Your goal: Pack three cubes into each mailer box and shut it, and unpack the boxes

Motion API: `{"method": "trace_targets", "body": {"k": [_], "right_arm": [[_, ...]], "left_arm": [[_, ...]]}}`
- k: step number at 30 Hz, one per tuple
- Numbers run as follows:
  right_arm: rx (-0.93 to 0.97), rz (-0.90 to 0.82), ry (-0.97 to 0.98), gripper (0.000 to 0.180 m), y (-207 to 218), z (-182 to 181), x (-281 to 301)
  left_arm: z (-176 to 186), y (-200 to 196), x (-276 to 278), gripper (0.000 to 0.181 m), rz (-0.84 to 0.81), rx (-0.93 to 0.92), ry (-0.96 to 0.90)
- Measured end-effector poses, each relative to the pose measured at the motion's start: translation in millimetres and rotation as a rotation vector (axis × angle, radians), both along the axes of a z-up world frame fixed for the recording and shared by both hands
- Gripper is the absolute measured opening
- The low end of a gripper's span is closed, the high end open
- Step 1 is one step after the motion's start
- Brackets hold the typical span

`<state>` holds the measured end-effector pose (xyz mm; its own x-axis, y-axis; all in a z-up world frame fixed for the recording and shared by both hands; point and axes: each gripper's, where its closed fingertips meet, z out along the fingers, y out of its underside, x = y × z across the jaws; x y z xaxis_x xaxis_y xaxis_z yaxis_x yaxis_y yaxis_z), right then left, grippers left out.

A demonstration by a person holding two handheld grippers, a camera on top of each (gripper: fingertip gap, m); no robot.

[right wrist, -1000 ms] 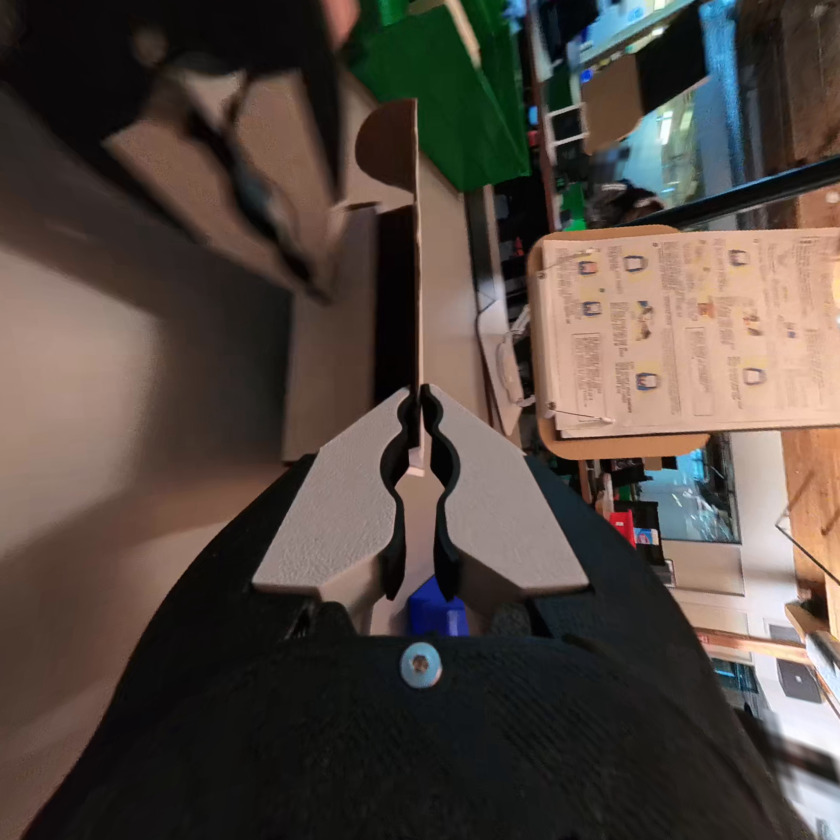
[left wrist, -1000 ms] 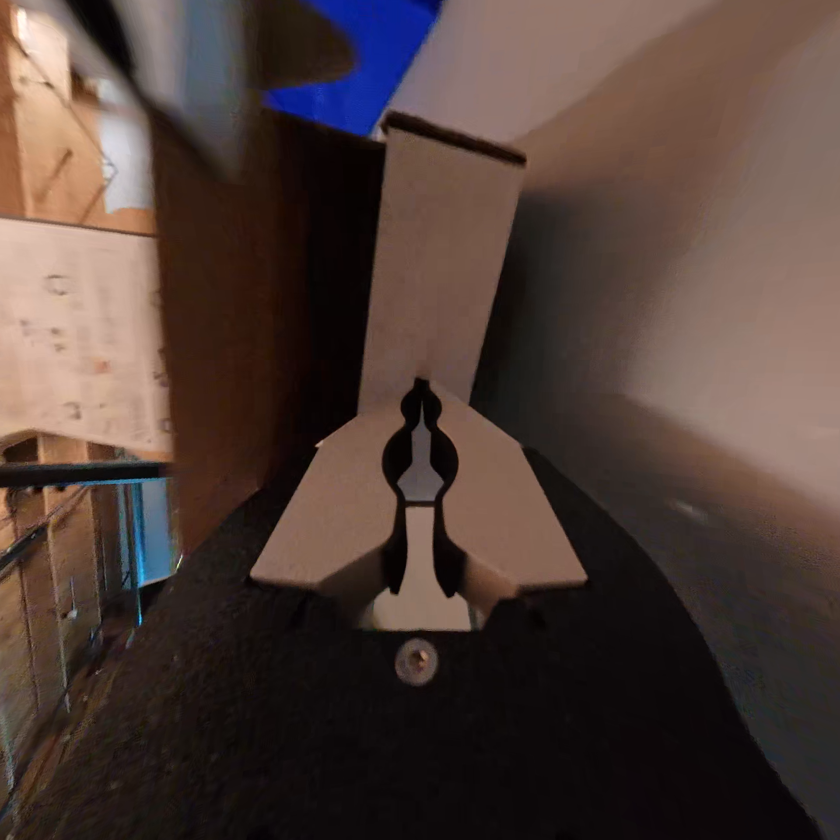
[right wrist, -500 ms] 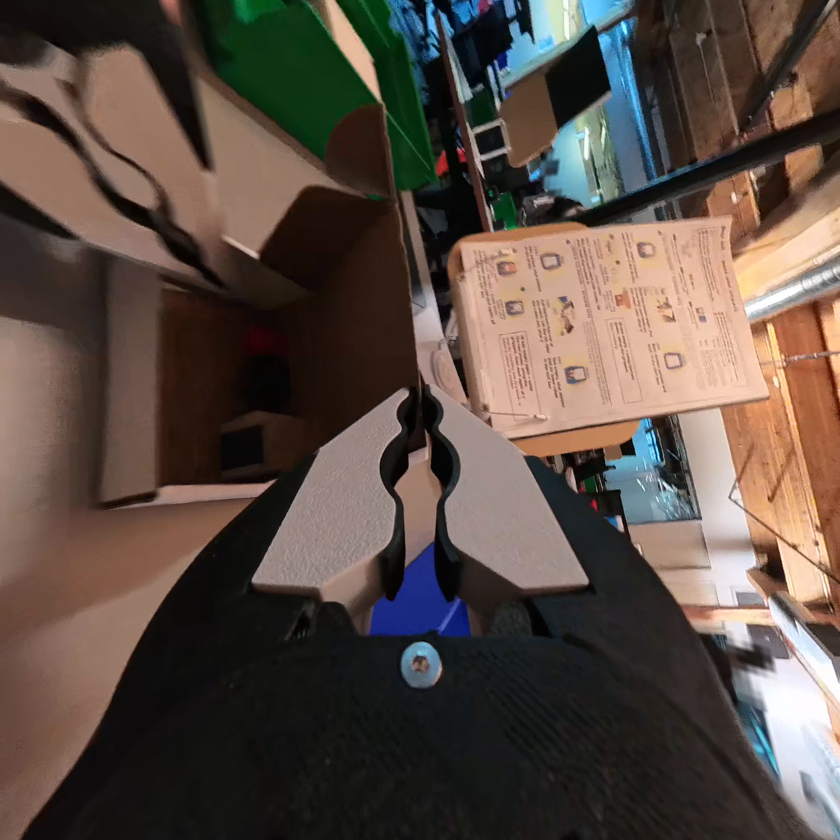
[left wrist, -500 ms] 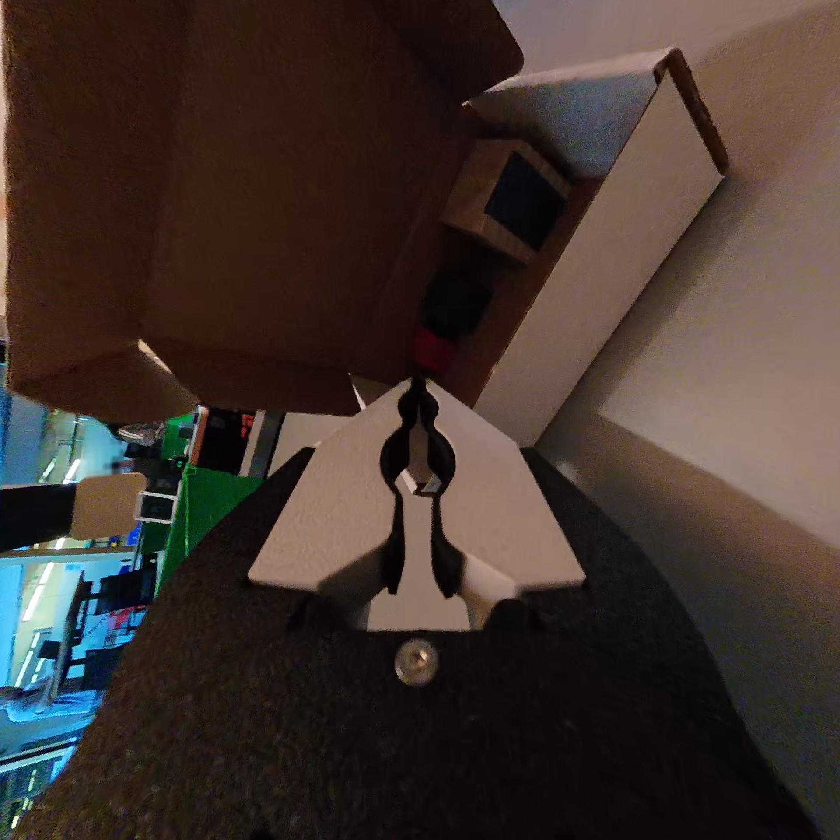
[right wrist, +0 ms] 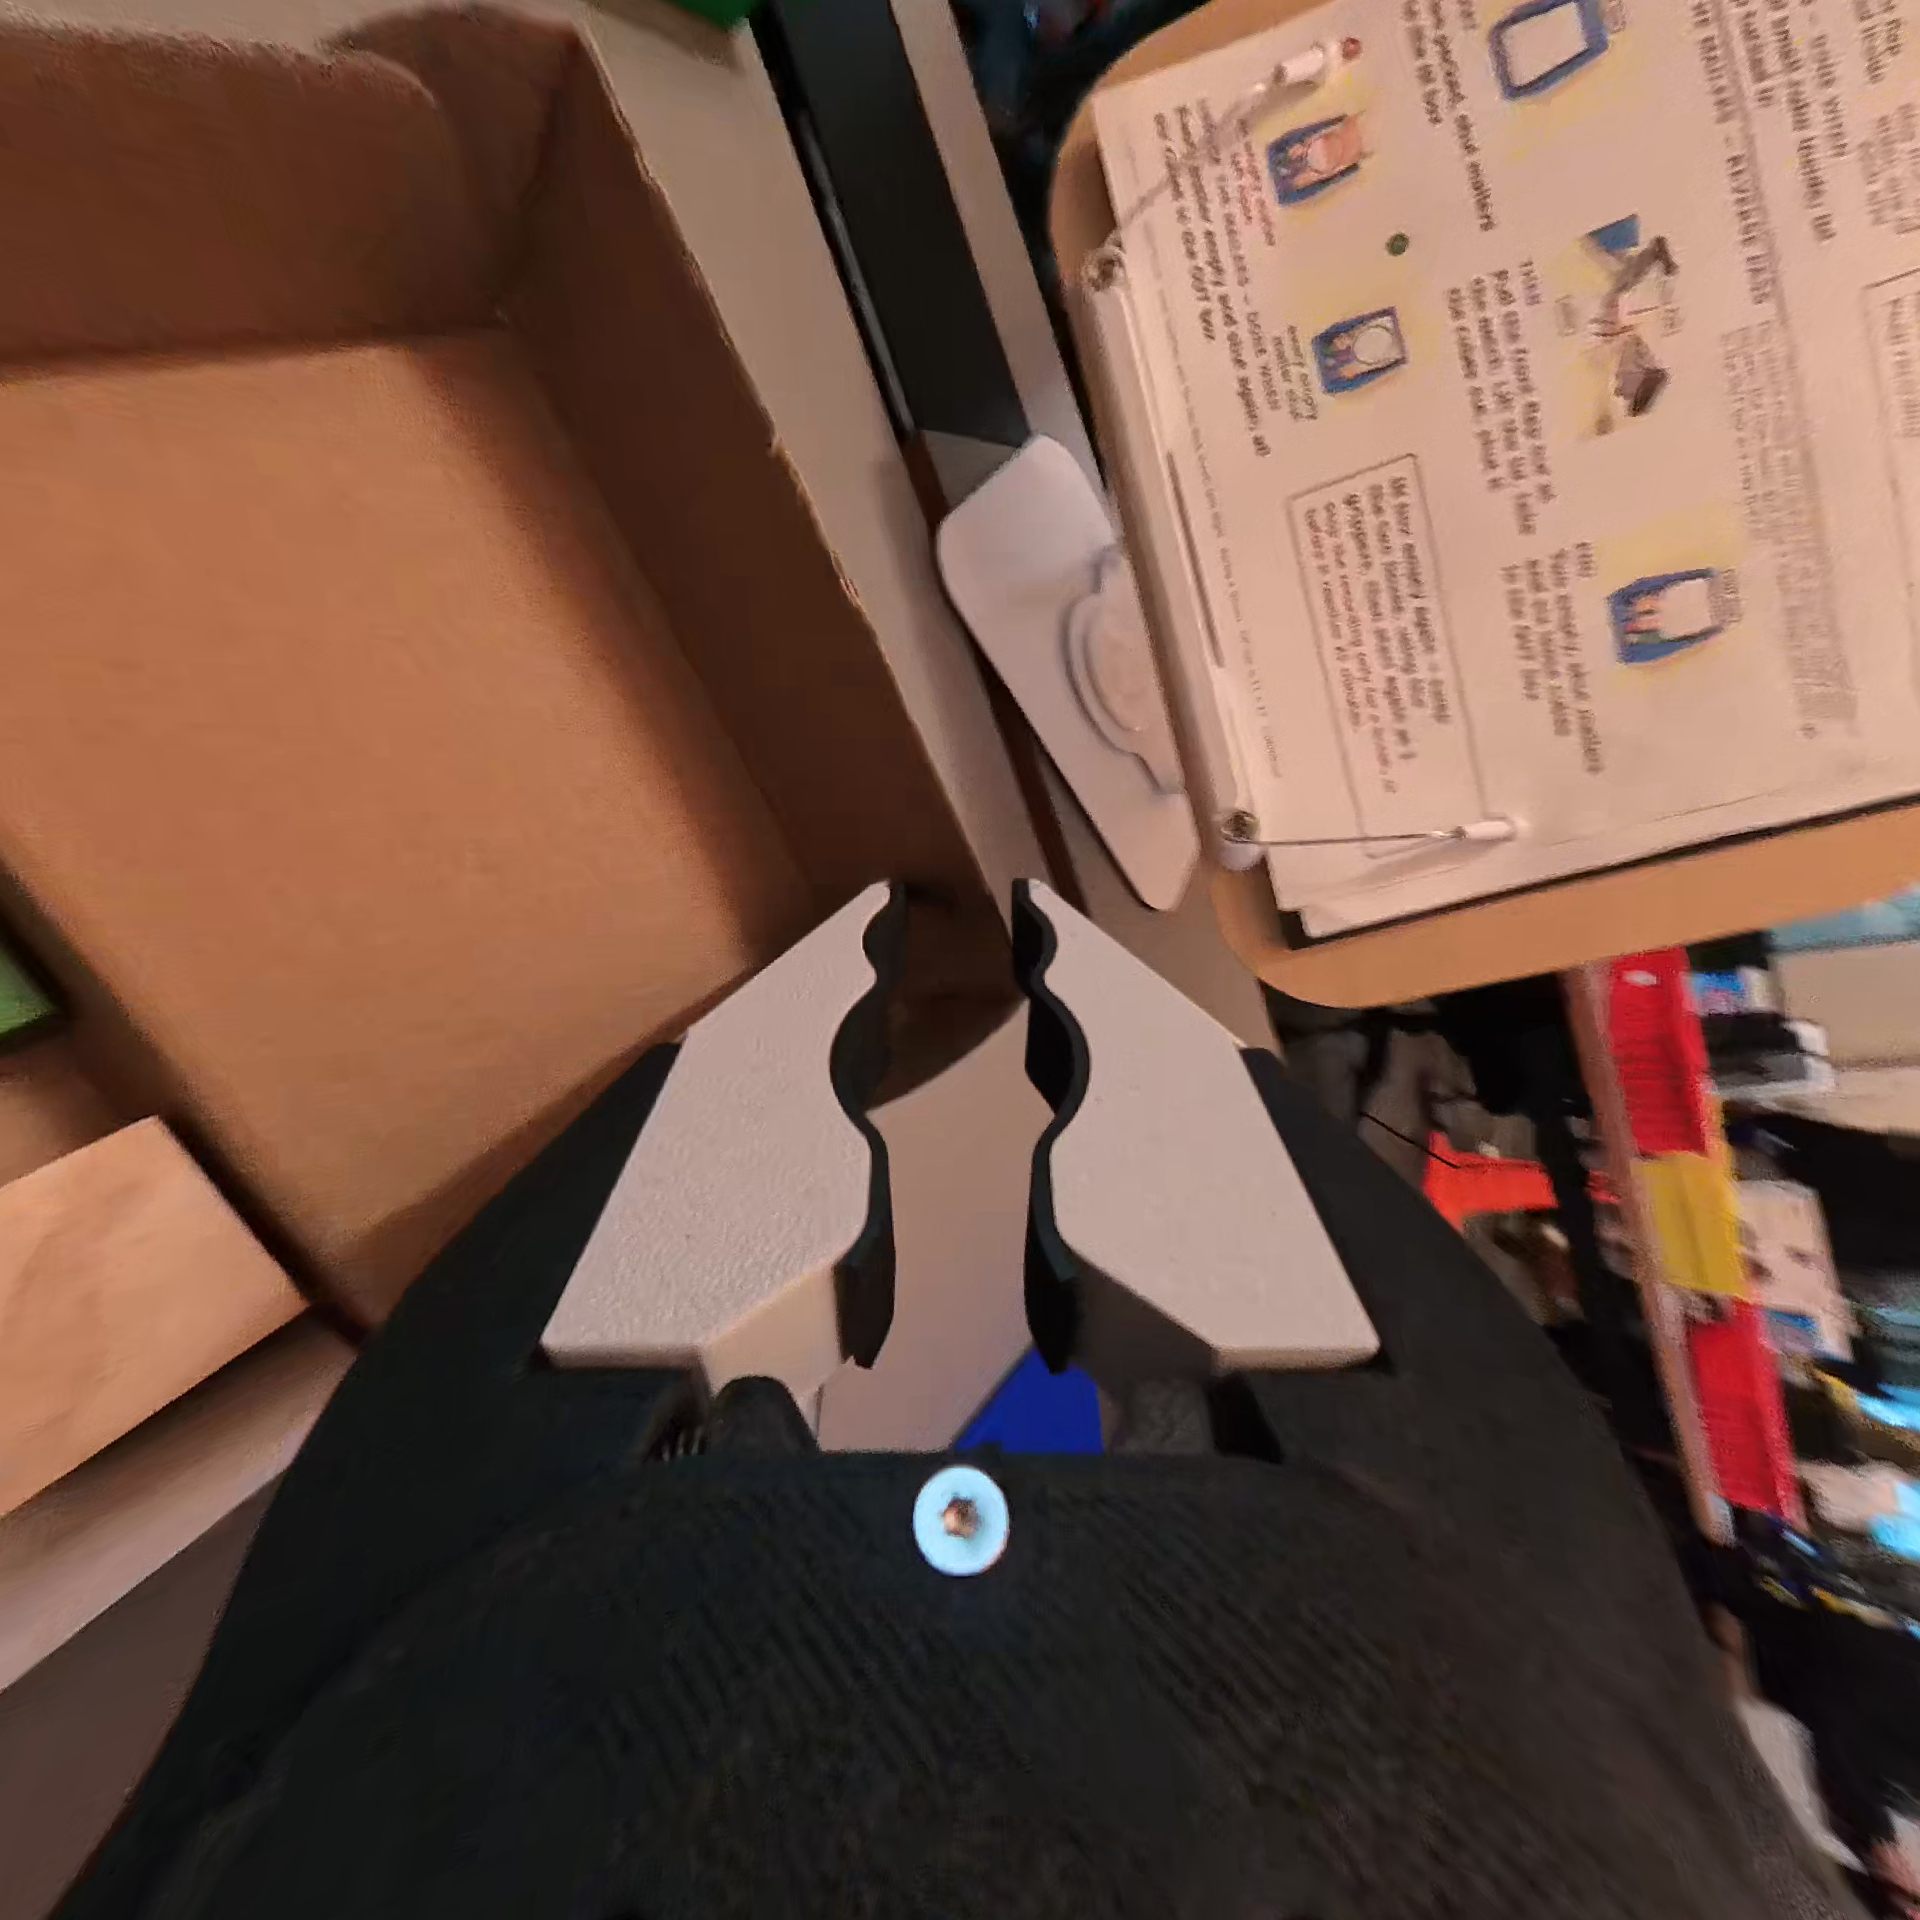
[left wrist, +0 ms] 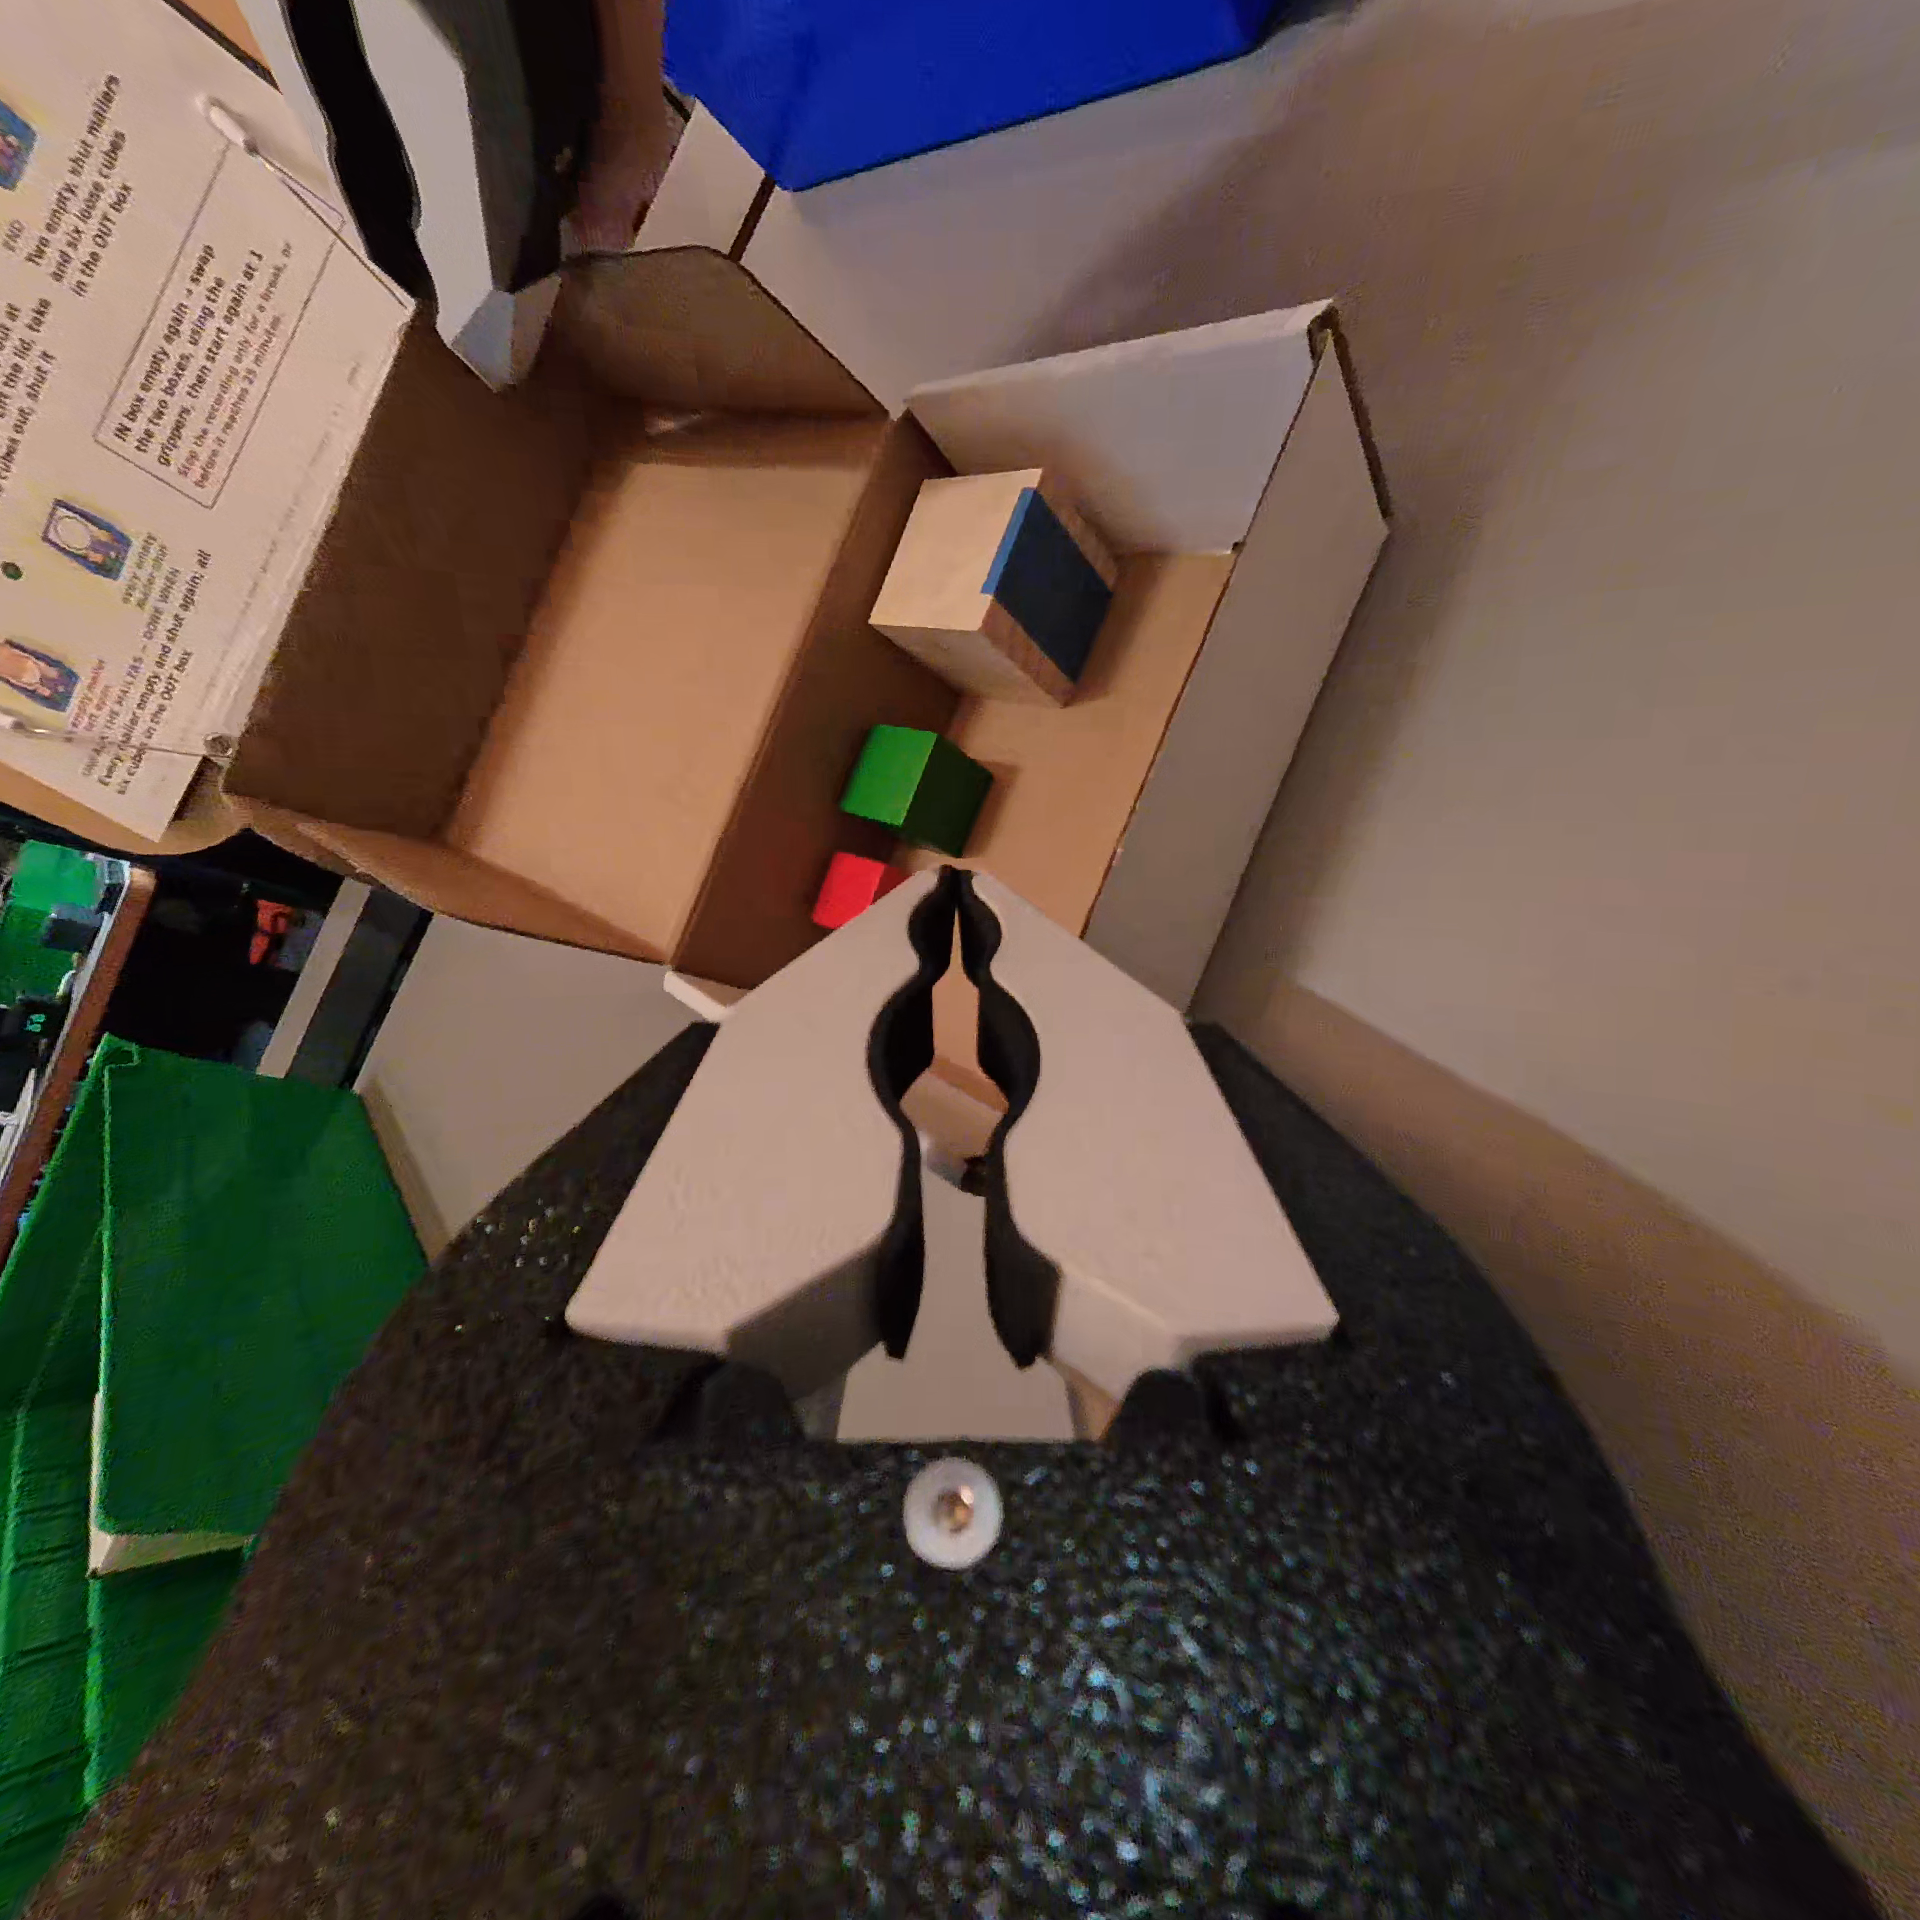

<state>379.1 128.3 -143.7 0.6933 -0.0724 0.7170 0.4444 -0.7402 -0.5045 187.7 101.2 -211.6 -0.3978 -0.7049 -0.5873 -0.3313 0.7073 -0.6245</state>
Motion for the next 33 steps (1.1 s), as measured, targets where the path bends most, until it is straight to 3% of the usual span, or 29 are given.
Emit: {"method": "trace_targets", "body": {"k": [1, 2, 4, 6, 10, 14, 16, 19, 21, 23, 24, 28, 30, 33], "right_arm": [[0.004, -0.030, -0.042, 0.023, -2.2, 4.3, 2.4], [0.013, -0.040, -0.061, 0.029, -4.1, 9.4, -0.9], [0.044, 0.008, -0.033, 0.060, -8.5, 20.7, -22.5], [0.121, 0.034, 0.012, 0.069, -18.7, 40.7, -47.5], [0.271, -0.016, 0.117, 0.072, -61.8, 65.1, -99.9], [0.251, -0.118, 0.254, 0.065, -95.5, 25.5, -141.4], [0.277, -0.127, 0.356, 0.056, -92.9, 4.9, -151.8], [0.288, -0.166, 0.495, 0.055, -87.4, -16.3, -150.2], [0.268, -0.212, 0.505, 0.057, -89.0, -20.8, -140.5], [0.238, -0.190, 0.518, 0.057, -86.0, -20.9, -140.9], [0.215, -0.169, 0.507, 0.056, -84.3, -20.7, -141.5], [0.123, -0.142, 0.489, 0.051, -78.5, -21.5, -137.3], [0.115, -0.146, 0.529, 0.049, -73.8, -19.9, -133.9], [0.038, -0.185, 0.626, 0.058, -70.0, -27.8, -133.8]], "left_arm": [[0.4, -0.3, 0.4, 0.000, -0.004, -0.008, -0.008], [0.9, -0.6, 0.4, 0.000, -0.008, -0.024, -0.017], [2.3, 0.6, -1.6, 0.000, -0.011, -0.078, -0.029], [7.2, 1.5, -5.5, 0.007, -0.004, -0.206, -0.029], [23.3, 25.4, -12.3, 0.016, 0.127, -0.576, 0.034], [22.1, 49.1, -15.4, 0.029, 0.232, -0.700, 0.117], [19.5, 47.0, -13.6, 0.043, 0.178, -0.688, 0.120], [23.3, 24.4, -20.7, 0.070, -0.058, -0.607, 0.107], [27.8, 9.8, -33.0, 0.055, -0.225, -0.537, 0.090], [31.5, 0.4, -40.9, 0.025, -0.355, -0.458, 0.025], [27.8, -3.4, -43.3, 0.022, -0.393, -0.429, 0.028], [1.6, -7.8, -35.8, 0.025, -0.376, -0.302, 0.117], [-11.2, -6.1, -30.3, 0.007, -0.350, -0.226, 0.147], [-12.4, -17.8, -25.4, 0.001, -0.331, -0.305, 0.162]]}}
